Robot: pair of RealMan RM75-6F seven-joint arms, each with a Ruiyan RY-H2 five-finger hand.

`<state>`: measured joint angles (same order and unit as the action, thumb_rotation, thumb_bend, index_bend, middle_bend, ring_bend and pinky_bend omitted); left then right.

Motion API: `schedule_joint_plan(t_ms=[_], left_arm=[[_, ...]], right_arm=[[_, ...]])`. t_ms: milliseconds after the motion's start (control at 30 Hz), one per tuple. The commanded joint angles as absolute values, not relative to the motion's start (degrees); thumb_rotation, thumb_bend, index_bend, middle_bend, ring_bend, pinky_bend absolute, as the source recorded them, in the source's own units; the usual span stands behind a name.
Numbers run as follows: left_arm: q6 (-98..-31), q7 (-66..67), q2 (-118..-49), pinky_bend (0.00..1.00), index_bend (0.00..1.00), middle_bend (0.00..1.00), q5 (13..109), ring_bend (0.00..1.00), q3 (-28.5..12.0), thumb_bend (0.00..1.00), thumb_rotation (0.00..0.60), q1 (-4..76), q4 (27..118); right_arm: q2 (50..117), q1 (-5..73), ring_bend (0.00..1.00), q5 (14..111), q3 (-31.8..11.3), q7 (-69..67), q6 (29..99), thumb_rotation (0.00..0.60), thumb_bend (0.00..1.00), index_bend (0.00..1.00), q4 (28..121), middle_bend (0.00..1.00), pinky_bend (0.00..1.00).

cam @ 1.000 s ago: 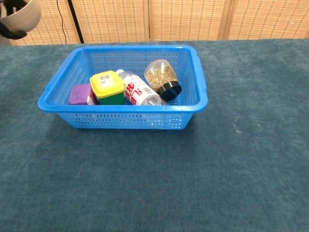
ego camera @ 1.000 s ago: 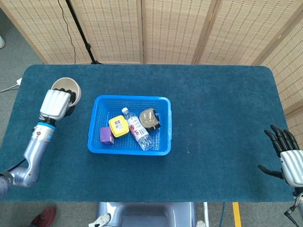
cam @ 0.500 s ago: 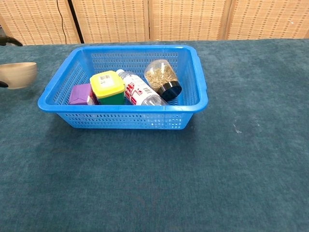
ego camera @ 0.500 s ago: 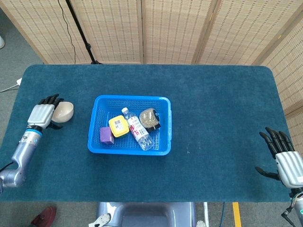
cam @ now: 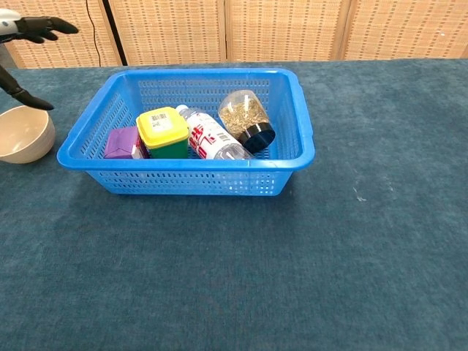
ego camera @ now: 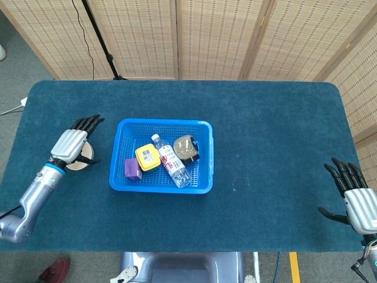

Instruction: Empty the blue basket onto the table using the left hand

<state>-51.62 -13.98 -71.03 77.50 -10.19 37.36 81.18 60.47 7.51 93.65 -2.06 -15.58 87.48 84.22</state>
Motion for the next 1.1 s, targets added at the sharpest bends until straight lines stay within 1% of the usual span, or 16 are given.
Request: schedule_joint_plan(t_ms=[33, 133, 167, 233, 467, 667, 800, 933, 1000, 1033, 1067, 1100], left_arm=[[-48.68, -7.17, -67.63, 0.05, 0.0, 0.0, 74.08, 0.0, -12.29, 0.04, 0.6, 40.82, 93.95], [-47.23, -0.62, -70.06, 0.07, 0.0, 0.0, 67.23, 0.0, -13.41, 0.04, 0.6, 43.18, 96.48], [-47.06, 0.24, -70.54, 0.07, 0.0, 0.0, 66.15, 0.0, -13.54, 0.04, 0.6, 43.56, 96.71], [-46.8, 4.34, -72.97, 0.08, 0.0, 0.0, 60.77, 0.0, -14.01, 0.04, 0.6, 45.36, 97.18], [-49.69, 15.07, -80.76, 0.11, 0.0, 0.0, 45.61, 0.0, -14.07, 0.04, 0.6, 50.05, 94.24], [-51.35, 19.6, -84.9, 0.11, 0.0, 0.0, 39.78, 0.0, -13.12, 0.04, 0.6, 52.25, 91.55], [-52.0, 20.21, -87.13, 0.12, 0.0, 0.0, 36.87, 0.0, -13.21, 0.04, 0.6, 52.73, 89.18], [-50.7, 20.08, -89.12, 0.18, 0.0, 0.0, 35.44, 0.0, -13.15, 0.05, 0.6, 53.38, 85.51], [-49.85, 19.7, -89.98, 0.25, 0.0, 0.0, 35.23, 0.01, -13.13, 0.07, 0.6, 53.6, 84.02], [-49.61, 19.63, -90.35, 0.28, 0.01, 0.0, 35.33, 0.02, -13.02, 0.08, 0.6, 53.67, 83.43], [-49.39, 19.61, -90.7, 0.34, 0.03, 0.0, 35.45, 0.07, -12.87, 0.1, 0.6, 53.73, 82.96], [-49.27, 19.62, -91.03, 0.41, 0.1, 0.03, 35.55, 0.13, -12.75, 0.13, 0.6, 53.78, 82.54]], right_arm=[[60.44, 7.55, 0.0, 93.6, -2.04, -15.71, 87.38, 0.6, 0.0, 0.04, 84.17, 0.0, 0.0], [60.41, 7.63, 0.0, 93.39, -2.08, -15.96, 87.16, 0.6, 0.0, 0.04, 84.01, 0.0, 0.0], [60.41, 7.64, 0.0, 93.35, -2.09, -16.01, 87.12, 0.6, 0.0, 0.04, 83.98, 0.0, 0.0], [60.39, 7.72, 0.0, 93.2, -2.14, -16.19, 86.94, 0.6, 0.0, 0.04, 83.9, 0.0, 0.0], [60.26, 7.87, 0.0, 92.77, -2.25, -16.98, 86.56, 0.6, 0.0, 0.04, 83.66, 0.0, 0.0], [60.17, 7.95, 0.0, 92.77, -2.21, -17.35, 86.4, 0.6, 0.0, 0.04, 83.56, 0.0, 0.0], [60.13, 7.96, 0.0, 92.96, -2.09, -17.49, 86.41, 0.6, 0.0, 0.03, 83.57, 0.0, 0.0], [60.13, 7.98, 0.0, 93.06, -2.0, -17.57, 86.37, 0.6, 0.0, 0.03, 83.57, 0.0, 0.0], [60.14, 8.03, 0.0, 92.96, -2.02, -17.61, 86.24, 0.6, 0.0, 0.03, 83.52, 0.0, 0.0], [60.15, 8.07, 0.0, 92.86, -2.03, -17.65, 86.1, 0.6, 0.0, 0.03, 83.48, 0.0, 0.0], [60.16, 8.12, 0.0, 92.79, -2.04, -17.67, 85.98, 0.6, 0.0, 0.03, 83.45, 0.0, 0.0], [60.18, 8.16, 0.0, 92.77, -2.03, -17.69, 85.86, 0.6, 0.0, 0.03, 83.42, 0.0, 0.0]])
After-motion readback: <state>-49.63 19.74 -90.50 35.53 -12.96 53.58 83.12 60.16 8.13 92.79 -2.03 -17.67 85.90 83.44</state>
